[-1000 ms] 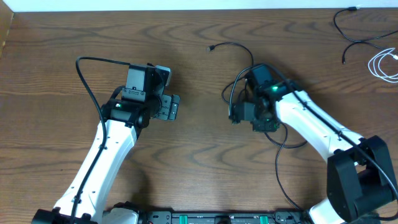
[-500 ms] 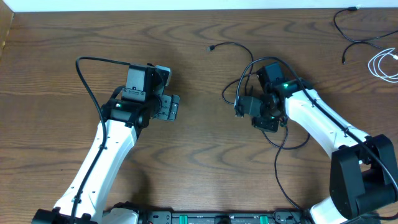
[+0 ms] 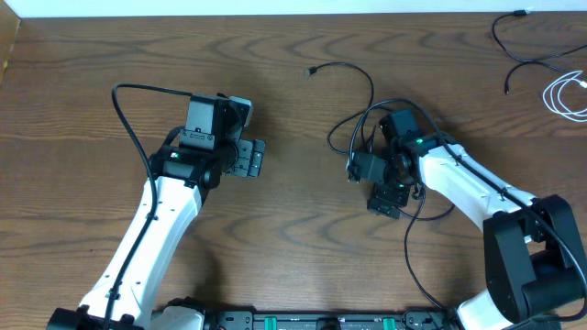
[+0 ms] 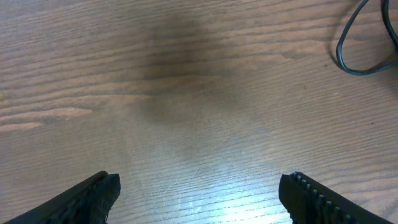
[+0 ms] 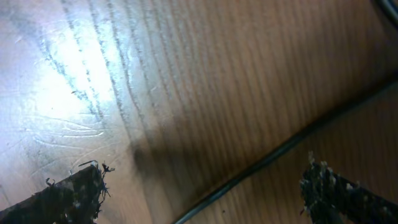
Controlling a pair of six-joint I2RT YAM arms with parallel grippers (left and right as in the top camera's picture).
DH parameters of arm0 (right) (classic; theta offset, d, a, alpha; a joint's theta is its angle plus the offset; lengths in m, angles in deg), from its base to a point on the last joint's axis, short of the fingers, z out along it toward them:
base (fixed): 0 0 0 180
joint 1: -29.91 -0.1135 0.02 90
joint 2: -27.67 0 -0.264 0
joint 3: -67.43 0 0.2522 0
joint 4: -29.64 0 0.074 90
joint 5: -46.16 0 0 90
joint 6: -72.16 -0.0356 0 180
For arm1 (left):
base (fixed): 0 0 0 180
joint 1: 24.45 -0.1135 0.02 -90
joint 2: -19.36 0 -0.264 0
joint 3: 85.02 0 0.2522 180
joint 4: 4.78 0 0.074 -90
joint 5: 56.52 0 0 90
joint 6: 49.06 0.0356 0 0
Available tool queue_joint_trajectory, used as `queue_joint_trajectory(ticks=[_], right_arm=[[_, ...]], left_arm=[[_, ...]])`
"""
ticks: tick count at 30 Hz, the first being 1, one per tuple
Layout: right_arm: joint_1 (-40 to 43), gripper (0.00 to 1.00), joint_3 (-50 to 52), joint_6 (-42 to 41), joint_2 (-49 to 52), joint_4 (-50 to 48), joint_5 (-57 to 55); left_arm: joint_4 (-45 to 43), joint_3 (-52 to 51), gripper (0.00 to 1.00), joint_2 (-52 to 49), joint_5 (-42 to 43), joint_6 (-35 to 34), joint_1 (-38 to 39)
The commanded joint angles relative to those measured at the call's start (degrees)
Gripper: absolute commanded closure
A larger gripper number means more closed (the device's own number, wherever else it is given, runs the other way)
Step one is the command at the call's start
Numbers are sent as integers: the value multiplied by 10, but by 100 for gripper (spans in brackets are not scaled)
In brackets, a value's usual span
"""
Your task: Untangle cables
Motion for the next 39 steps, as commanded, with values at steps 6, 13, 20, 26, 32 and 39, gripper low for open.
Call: queue_joint_trajectory(ticks=[6,13,20,26,32,39], right_arm=[[23,4,4,-80,-9,-3,-2],[26,22,27,-88,-8,-1,-1],[26,57,64,-96,1,-28,-2],[26,99,66,-105,1,-35,-2],[26,99,64,-117,1,-47,-10],[45,99,38,-226,1,-45,-161]], left_arm=[[0,5,13,-2,-7,-3,-2],[0,5,13,-2,-7,-3,-2],[0,5,13,-2,-7,-3,-2],[0,5,13,-2,-7,-3,-2],[0,5,13,-2,-7,-3,-2],[0,5,13,-2,-7,-3,-2]])
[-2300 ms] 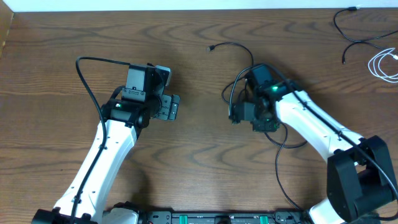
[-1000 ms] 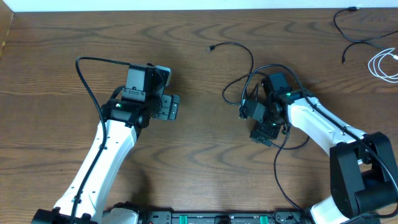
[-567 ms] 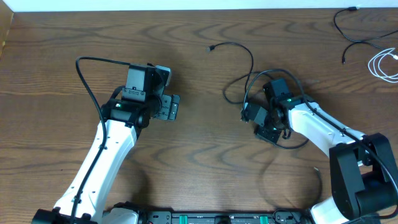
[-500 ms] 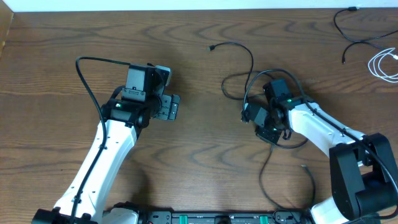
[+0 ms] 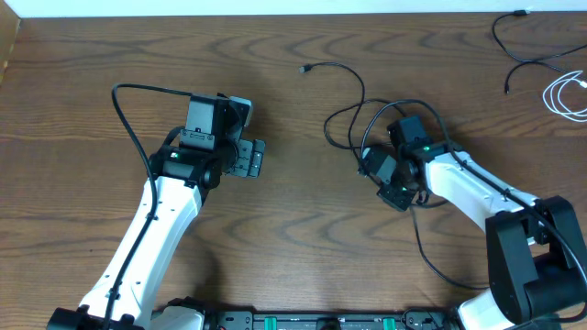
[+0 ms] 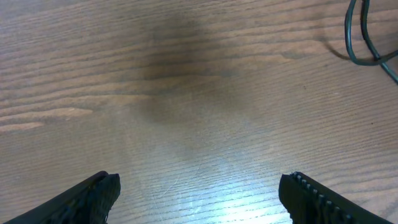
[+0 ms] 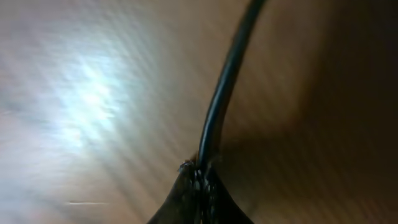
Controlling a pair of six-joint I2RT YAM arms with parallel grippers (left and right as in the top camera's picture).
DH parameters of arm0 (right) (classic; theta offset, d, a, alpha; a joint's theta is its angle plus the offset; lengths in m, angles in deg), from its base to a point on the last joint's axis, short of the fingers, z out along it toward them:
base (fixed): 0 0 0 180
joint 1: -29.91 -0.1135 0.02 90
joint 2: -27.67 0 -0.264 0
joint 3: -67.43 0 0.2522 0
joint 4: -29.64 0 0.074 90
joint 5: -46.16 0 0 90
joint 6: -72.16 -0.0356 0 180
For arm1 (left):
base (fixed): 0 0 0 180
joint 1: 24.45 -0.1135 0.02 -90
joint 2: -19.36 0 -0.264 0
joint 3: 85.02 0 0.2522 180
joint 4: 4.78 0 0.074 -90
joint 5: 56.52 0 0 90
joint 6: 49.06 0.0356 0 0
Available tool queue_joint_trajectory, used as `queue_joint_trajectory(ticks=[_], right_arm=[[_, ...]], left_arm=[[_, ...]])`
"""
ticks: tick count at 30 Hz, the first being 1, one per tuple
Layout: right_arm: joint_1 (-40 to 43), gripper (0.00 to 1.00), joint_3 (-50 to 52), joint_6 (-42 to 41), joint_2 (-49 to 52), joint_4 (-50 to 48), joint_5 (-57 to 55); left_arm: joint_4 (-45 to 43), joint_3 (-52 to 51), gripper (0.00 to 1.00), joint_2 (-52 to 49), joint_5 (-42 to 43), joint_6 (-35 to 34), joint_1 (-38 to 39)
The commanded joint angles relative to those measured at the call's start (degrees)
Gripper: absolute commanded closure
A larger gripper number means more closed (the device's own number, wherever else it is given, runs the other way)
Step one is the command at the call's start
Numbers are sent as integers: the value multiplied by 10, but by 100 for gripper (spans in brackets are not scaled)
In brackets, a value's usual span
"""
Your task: Untangle cables
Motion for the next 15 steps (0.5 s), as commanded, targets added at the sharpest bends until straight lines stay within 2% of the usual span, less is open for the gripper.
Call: queue_joint_trajectory(ticks=[1,4,6,11,15], right_arm=[[29,99,-10,-82,7,3,-145],[58,99,-11,-128,7,5,-254],[83,99,-11,-148,7,7,-287],[164,99,-11,-176,7,3,-296],[236,99,-11,-158,7,-14,-296]], left_arm=[[0,5,13,-2,-7,-3,-2],[0,5,13,-2,-7,-3,-2],[0,5,13,-2,-7,-3,-2],[0,5,13,-2,-7,-3,-2],[0,5,13,-2,-7,-3,-2]])
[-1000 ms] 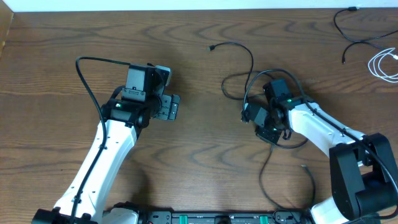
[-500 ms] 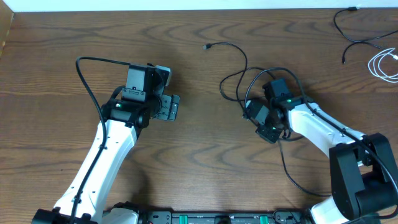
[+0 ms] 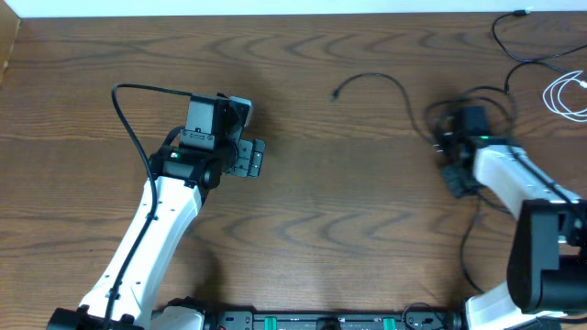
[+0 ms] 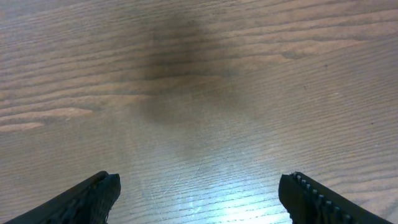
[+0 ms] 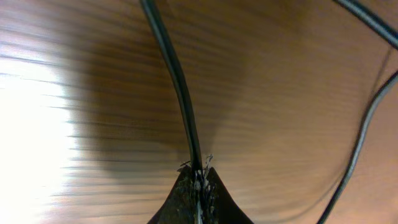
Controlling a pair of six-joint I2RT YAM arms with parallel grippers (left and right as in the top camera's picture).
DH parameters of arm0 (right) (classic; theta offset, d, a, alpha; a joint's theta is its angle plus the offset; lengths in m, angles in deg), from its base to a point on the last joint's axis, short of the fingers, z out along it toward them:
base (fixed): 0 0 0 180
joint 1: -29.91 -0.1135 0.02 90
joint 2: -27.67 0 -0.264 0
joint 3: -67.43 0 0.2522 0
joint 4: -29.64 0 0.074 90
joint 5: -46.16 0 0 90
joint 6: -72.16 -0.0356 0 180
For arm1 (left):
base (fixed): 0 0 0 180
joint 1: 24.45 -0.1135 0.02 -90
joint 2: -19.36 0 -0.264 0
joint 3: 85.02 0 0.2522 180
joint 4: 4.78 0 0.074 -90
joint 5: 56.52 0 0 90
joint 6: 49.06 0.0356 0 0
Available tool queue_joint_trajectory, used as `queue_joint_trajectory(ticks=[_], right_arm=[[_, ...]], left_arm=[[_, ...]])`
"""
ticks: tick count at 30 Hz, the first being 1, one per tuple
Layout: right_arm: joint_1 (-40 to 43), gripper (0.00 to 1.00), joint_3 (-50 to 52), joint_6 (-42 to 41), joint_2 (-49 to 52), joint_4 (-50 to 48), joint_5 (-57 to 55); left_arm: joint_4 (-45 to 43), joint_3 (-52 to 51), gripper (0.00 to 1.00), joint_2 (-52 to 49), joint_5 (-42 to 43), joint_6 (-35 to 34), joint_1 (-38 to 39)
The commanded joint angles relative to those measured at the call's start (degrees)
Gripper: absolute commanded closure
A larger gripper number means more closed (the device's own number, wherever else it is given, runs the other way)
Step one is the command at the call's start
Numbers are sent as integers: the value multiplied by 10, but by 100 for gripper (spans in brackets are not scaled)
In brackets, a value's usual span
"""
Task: Untangle cables
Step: 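Carry the black cable to the far right edge with the right gripper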
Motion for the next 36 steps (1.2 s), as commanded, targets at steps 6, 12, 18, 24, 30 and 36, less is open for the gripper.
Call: queue_joint_trajectory(ticks=[6,12,18,24,30,36], right_arm=[[122,99,-7,22,7,-104,-29],[197,99,-7,45,7,-189,-31],[272,99,-7,59,7,-252,-40],[315,99,-8,110,7,-339,-71],[322,99,-9,172,7,-449,-156],[323,99,-12,251,7,-544,-200]], left_arm=[[0,5,13,-2,-7,-3,-2],[0,5,13,-2,-7,-3,-2],[0,5,13,-2,-7,-3,-2],[0,5,13,-2,-7,-3,-2],[0,5,13,-2,-7,-3,-2],[0,5,13,-2,-7,-3,-2]])
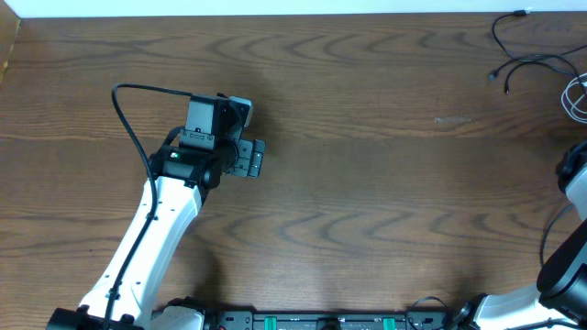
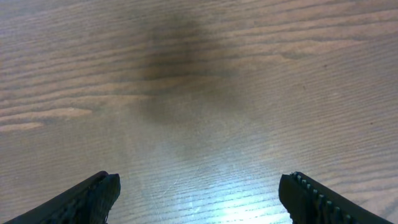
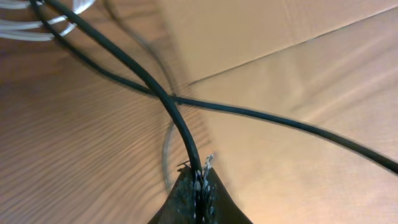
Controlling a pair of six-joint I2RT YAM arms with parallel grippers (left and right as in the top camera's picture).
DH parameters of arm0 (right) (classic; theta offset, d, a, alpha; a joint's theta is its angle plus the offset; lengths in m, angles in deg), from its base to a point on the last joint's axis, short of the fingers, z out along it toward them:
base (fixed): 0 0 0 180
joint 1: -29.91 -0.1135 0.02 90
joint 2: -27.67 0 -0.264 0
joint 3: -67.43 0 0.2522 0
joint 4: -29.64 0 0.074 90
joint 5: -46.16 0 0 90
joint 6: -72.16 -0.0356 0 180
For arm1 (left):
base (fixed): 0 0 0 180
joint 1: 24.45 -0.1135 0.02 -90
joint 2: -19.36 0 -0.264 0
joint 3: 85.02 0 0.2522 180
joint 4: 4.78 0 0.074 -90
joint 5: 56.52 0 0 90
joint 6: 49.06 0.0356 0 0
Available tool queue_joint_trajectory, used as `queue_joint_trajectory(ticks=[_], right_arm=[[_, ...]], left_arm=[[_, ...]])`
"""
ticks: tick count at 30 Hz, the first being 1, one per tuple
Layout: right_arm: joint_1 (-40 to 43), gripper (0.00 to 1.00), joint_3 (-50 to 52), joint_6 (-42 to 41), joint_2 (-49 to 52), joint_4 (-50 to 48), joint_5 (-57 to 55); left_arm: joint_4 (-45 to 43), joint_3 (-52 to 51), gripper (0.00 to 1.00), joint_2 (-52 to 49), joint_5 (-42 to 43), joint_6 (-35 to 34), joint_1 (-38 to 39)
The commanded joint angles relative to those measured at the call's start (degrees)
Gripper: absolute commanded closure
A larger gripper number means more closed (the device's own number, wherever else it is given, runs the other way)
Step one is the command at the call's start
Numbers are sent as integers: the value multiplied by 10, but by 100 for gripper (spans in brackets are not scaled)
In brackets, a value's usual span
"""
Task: Untangle cables
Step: 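Carry the black cable to the far right edge with the right gripper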
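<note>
A black cable (image 3: 143, 78) runs up and left from my right gripper (image 3: 200, 177), which is shut on it. A second black strand (image 3: 292, 123) crosses it. In the overhead view the black cable (image 1: 527, 62) lies at the table's far right corner, and only part of my right arm (image 1: 573, 170) shows at the right edge, with its gripper out of frame. My left gripper (image 1: 249, 158) rests over the left half of the table. Its fingers (image 2: 102, 190) stand wide apart over bare wood, so the left gripper (image 2: 199, 190) is open with nothing in it.
A white cable coil (image 1: 579, 93) lies at the right edge and shows as pale loops (image 3: 31, 28) in the right wrist view. Beyond the table's edge (image 3: 186, 74) is a beige surface (image 3: 298, 68). The left arm's own black lead (image 1: 128, 119) arcs beside it.
My right gripper, still shut on the black cable, has gone from the right part of the table to its right edge. The cable's free end now lies at the far right. The left arm is unchanged.
My right gripper was open over a looped black cable right of centre. It then was shut on the cable there. Later it held the cable further right, with the loops trailing. Now cable and gripper are at the right edge. The left gripper stayed open throughout.
</note>
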Motion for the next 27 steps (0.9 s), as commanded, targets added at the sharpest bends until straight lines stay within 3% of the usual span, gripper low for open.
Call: queue_joint_trajectory(ticks=[1,14,23,24,25,26,27], right_arm=[[5,99,-10,65,5,-37,-55],[59,99,-10,71,5,-14,-59],[103,99,-10,9,5,56,0],[106,95,-10,-2,5,63,13],[106,82,-10,-18,5,68,27],[108,64,-10,-37,5,73,46],[108,38,-10,-55,5,77,64]], left_arm=[[0,5,13,-2,-7,-3,-2],[0,5,13,-2,-7,-3,-2],[0,5,13,-2,-7,-3,-2],[0,5,13,-2,-7,-3,-2],[0,5,13,-2,-7,-3,-2],[0,5,13,-2,-7,-3,-2],[0,5,13,-2,-7,-3,-2]])
